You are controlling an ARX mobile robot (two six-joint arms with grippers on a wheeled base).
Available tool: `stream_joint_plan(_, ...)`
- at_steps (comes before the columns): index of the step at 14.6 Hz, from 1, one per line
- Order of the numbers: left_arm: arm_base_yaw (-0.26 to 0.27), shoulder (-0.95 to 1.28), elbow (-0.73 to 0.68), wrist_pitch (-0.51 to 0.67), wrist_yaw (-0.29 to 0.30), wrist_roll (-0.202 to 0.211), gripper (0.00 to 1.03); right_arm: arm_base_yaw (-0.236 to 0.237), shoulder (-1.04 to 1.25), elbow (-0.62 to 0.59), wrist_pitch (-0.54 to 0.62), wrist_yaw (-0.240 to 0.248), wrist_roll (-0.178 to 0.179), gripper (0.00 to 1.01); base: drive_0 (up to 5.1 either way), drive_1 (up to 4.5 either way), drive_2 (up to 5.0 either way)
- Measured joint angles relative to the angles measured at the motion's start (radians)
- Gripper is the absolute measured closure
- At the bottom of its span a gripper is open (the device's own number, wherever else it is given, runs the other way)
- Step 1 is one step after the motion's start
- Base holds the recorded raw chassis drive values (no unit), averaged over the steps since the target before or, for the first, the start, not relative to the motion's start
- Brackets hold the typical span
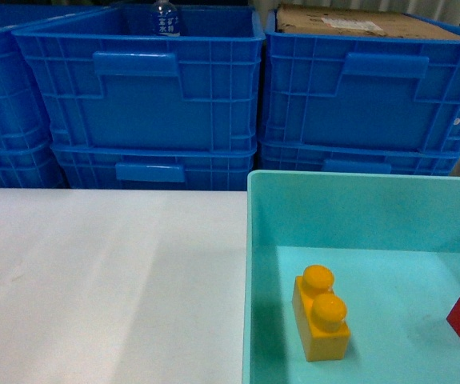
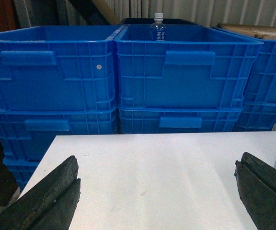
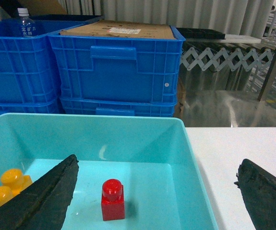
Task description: Pick red block from blue box to shelf
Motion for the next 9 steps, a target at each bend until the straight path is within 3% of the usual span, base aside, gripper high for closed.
stream_joint_plan(9, 0.000, 0.000, 0.000, 0.000, 0.000, 0.000, 0.05, 0.000, 0.000, 0.000, 0.000, 0.000, 0.000, 0.03, 0.0, 0.00, 0.0)
